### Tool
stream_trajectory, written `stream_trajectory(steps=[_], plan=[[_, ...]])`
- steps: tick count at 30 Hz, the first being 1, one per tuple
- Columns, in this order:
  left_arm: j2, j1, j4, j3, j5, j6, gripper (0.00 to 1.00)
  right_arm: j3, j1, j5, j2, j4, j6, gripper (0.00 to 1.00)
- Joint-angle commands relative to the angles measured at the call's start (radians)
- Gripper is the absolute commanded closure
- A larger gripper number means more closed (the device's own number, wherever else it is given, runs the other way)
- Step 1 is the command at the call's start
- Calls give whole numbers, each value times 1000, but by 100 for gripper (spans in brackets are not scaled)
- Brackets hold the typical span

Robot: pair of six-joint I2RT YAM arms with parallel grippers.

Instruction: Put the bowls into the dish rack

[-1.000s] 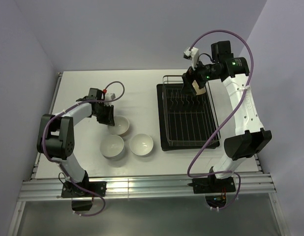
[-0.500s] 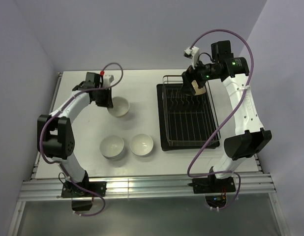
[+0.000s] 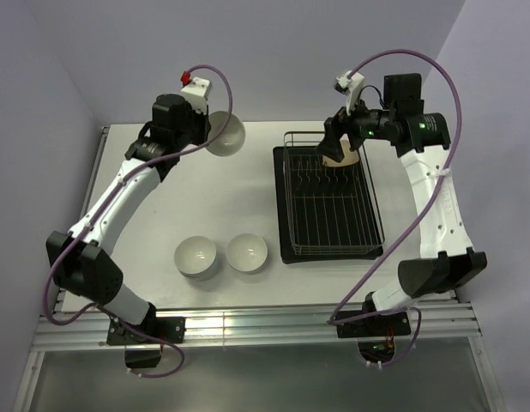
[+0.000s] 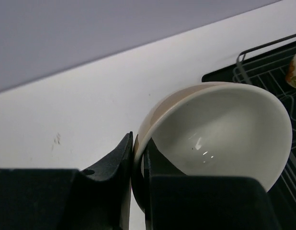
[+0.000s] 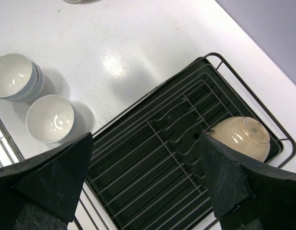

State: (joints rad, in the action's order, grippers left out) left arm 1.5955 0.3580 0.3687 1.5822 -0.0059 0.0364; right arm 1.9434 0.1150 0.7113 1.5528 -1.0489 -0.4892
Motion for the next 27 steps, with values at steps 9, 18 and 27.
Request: stream_trajectory(steps=[9,18,27], plan=[[-342,157,-632,-381,127,-346,100,-124,-15,149,-188,106,-80,0],[-516,407,-1112,-780,138,-844,100,-79,53,243,-149,-69,-140,0],[-424,556,-1496,-932,141,-1102,100,-336,175,154,-302,30,-158,0]])
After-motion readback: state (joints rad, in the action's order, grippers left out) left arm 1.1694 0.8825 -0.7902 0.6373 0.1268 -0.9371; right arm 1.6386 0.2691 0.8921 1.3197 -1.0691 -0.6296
